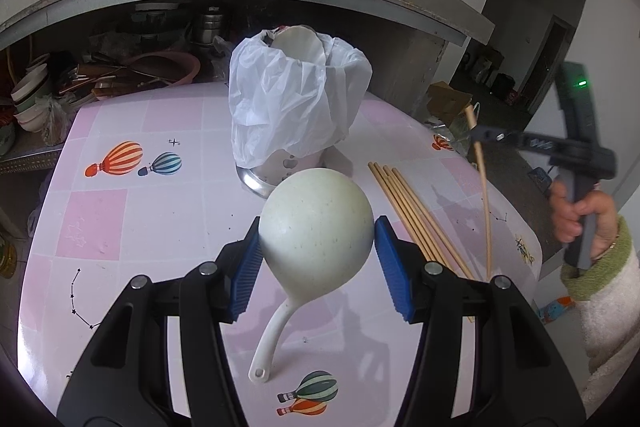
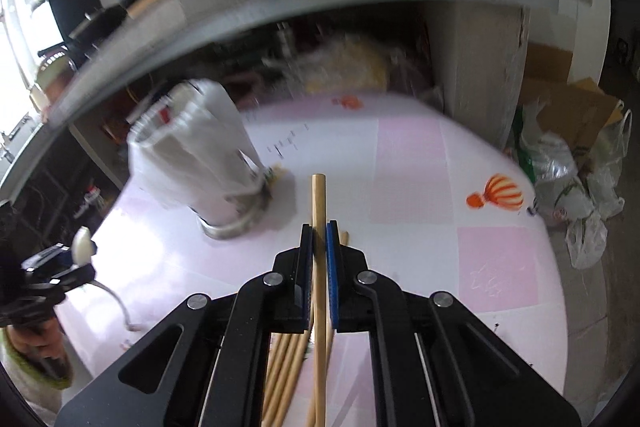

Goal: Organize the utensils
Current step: 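Carry the ladle over the holder with the left tool while the right tool lifts the chopstick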

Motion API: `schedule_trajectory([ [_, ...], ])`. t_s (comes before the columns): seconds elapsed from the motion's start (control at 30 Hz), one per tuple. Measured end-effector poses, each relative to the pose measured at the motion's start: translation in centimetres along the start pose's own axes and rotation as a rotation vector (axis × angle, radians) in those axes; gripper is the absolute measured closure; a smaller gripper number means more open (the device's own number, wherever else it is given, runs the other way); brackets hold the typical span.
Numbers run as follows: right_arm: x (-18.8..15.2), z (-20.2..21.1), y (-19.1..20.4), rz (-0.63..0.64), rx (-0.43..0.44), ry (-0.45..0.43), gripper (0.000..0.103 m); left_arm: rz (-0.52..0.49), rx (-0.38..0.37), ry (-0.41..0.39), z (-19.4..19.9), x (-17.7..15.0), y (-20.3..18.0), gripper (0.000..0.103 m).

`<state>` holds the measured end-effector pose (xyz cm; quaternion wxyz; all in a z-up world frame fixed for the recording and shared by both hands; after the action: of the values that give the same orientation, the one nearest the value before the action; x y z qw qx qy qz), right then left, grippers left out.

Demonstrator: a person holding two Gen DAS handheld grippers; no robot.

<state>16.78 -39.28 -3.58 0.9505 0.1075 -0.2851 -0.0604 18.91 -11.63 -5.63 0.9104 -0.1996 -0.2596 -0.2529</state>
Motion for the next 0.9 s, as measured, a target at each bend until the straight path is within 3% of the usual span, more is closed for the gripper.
schedule_trajectory([
  [0.2,0.6,5.2,1.9,0.037,0.024,-0.104,0.096,-0.007,0.007,-0.033,1.4,0.2,-0.3,0.051],
  [0.4,1.6,7.5,3.4,0.051,0.066,-0.163,0.096,-0.027,0.009,-0.097,4.1,1.8,-0.8,0.051],
  [0.6,2.6,9.5,4.8,0.069,0.111,-0.215,0.096,-0.071,0.018,-0.202,7.8,6.5,-1.4,0.052],
  [0.9,3.5,10.5,5.6,0.080,0.156,-0.241,0.096,-0.065,-0.072,-0.324,10.8,16.7,-1.7,0.052],
])
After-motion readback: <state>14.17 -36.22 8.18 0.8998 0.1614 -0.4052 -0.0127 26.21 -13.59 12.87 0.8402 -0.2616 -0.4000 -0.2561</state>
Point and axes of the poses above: each gripper's, at about its wrist camera, not at the fingertips, and z roughly against the way its jaws point, y to its left, x to its top, the point moved 6 cm from there along -z, roughly the way its jaws point, and after that the axes turned 12 degrees about y, right-handed, at the moved point
